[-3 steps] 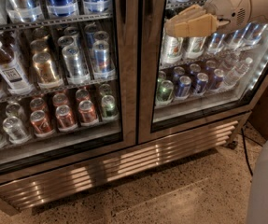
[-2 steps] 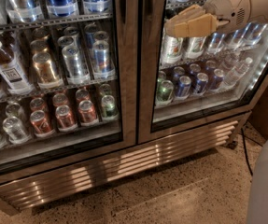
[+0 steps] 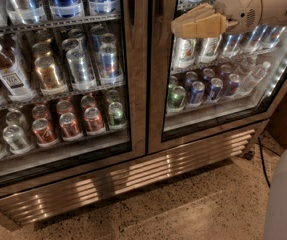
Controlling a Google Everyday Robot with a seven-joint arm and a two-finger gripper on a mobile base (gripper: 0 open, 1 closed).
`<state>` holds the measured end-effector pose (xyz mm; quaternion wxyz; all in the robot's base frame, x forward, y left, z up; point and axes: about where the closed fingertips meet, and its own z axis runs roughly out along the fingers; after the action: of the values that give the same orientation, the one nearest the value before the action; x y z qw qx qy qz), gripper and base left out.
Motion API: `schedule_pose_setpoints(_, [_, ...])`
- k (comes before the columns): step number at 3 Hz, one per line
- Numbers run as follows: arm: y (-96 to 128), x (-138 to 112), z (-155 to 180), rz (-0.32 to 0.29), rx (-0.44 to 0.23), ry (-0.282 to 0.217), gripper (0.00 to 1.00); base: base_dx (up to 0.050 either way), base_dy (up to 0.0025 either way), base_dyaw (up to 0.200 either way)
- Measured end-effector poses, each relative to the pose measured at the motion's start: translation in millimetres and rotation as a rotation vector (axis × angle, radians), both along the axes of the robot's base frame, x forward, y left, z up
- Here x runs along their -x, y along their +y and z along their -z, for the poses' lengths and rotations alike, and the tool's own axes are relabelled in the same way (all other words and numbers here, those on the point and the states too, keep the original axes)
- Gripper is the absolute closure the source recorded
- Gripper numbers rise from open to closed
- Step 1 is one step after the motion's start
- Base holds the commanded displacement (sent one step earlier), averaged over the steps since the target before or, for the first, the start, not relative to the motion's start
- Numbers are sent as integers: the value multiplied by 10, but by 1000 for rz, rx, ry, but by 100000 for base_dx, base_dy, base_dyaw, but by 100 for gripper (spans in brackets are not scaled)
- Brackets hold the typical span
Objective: Open right fridge door
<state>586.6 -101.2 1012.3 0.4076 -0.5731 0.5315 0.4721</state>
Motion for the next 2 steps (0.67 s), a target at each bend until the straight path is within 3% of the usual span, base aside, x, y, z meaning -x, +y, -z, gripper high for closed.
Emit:
schedule_pose_setpoints(1, [19, -11, -57, 37, 22, -79, 11, 0, 0, 0])
schedule_pose_setpoints(2, [29, 21, -60, 38, 21, -88, 0, 0, 0, 0])
